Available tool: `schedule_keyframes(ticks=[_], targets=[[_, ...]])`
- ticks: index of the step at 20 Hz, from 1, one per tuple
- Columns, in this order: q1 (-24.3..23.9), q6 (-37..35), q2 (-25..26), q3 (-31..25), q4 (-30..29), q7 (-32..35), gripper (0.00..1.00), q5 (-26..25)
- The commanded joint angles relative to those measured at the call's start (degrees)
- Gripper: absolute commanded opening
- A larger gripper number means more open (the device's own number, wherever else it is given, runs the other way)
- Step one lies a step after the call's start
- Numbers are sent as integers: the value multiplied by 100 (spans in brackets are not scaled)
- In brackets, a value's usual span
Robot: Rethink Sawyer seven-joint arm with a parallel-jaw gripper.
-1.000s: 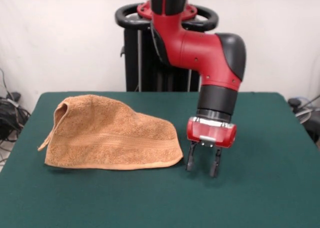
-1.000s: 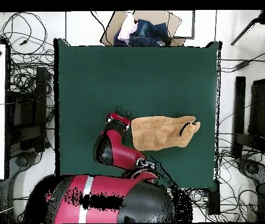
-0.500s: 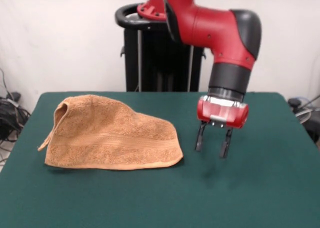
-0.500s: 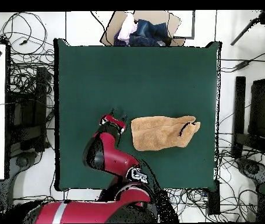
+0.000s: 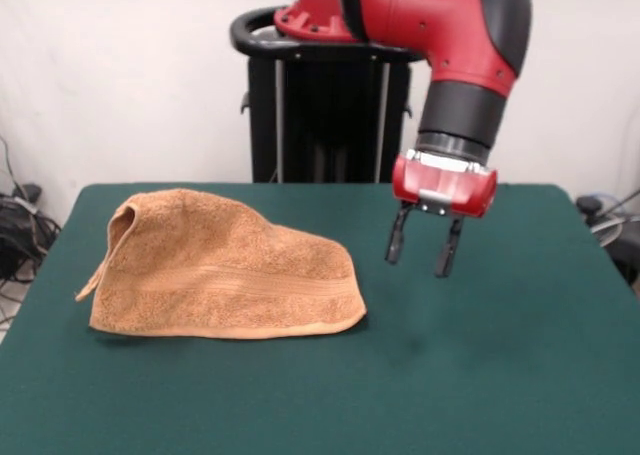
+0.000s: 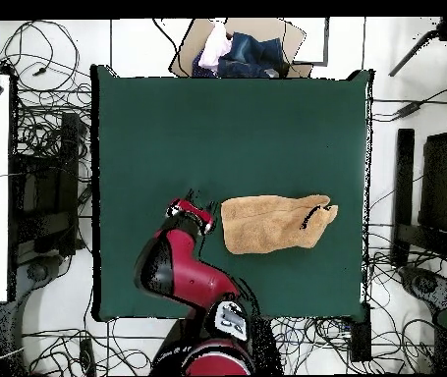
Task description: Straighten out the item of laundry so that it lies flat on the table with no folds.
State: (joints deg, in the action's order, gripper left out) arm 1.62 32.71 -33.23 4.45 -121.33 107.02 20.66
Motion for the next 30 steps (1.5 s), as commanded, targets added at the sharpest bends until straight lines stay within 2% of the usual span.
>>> schedule_keyframes(ticks=[1,14,30], targets=[[-130,-482,2,143,-198,1007,100,50],[-117,-371,221,289,-161,929,100,-84],[-281,-188,579,278,201,894,100,-267]])
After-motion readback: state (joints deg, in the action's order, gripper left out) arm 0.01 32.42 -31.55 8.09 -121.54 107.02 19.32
